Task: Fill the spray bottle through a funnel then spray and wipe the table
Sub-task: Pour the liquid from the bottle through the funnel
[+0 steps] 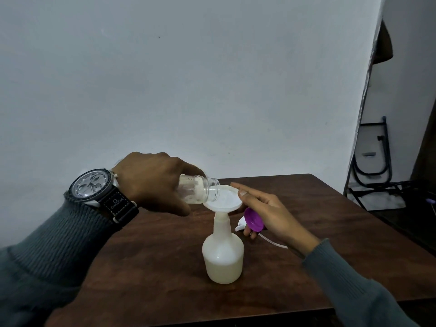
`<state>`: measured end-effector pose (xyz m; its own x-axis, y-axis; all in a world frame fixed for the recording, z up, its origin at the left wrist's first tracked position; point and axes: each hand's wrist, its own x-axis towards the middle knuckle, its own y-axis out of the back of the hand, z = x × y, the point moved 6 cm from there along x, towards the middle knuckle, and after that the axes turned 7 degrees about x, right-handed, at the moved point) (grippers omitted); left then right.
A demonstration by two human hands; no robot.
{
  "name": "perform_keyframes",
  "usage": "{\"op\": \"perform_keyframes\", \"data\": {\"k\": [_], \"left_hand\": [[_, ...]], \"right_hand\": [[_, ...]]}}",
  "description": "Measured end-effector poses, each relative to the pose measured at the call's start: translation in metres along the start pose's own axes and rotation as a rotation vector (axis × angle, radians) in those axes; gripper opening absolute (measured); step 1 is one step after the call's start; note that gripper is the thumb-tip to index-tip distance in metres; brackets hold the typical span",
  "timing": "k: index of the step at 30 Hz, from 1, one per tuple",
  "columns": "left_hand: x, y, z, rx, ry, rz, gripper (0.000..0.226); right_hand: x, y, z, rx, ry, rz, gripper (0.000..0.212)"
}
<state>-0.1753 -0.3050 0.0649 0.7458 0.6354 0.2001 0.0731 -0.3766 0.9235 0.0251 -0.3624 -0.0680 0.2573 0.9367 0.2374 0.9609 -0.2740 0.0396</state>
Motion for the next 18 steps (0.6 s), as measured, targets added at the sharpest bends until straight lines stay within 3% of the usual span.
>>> {"op": "perform_keyframes", "data": {"k": [8,14,18], "left_hand": [[0.003,0.007,0.008,0.128,-0.005,0.144,0.062],[0.005,0.008,0.017,0.289,-0.05,0.303,0.068],[0.007,0.004,0.012,0.267,-0.049,0.329,0.071]], "right_hand": [[0.0,0.0,0.0,-0.015,-0.004,0.007,0.037],[-0.001,0.0,-0.002,-0.019,-0.007,0.008,0.037],[-0.003,0.0,0.0,-0.019,-0.006,0.018,0.039]]}}
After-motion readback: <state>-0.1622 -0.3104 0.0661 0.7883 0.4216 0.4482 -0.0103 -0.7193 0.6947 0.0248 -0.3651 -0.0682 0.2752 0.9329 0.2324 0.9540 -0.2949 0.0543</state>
